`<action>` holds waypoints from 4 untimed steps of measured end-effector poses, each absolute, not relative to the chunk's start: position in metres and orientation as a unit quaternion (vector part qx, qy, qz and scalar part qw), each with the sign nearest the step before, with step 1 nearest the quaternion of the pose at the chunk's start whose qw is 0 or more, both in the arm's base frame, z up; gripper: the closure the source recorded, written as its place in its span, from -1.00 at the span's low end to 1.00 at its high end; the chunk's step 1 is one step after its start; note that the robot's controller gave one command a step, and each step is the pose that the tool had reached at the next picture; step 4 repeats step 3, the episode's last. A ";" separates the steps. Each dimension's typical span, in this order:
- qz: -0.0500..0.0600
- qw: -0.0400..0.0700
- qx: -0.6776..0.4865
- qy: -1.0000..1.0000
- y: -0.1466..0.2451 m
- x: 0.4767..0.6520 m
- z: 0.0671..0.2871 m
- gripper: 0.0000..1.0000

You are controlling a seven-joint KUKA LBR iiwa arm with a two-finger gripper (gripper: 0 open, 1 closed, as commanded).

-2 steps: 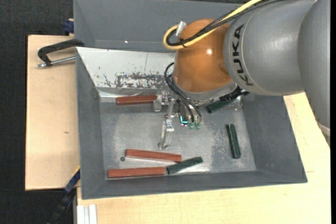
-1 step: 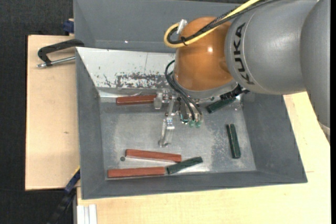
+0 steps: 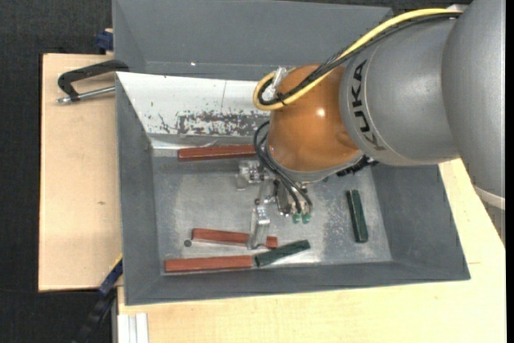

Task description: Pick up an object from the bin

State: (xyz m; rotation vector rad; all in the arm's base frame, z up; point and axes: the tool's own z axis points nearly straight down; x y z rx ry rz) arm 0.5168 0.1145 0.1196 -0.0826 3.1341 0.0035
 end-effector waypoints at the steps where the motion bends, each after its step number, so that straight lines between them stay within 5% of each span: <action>1: 0.001 0.000 0.011 1.000 0.133 0.512 0.070 1.00; 2: 0.001 0.000 0.011 1.000 0.133 0.512 0.070 1.00; 3: 0.001 0.003 0.002 1.000 0.142 0.541 0.214 1.00; 4: 0.001 0.003 0.002 1.000 0.142 0.541 0.214 1.00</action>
Offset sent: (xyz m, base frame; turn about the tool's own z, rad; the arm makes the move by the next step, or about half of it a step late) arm 0.0000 0.0000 0.0000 0.0000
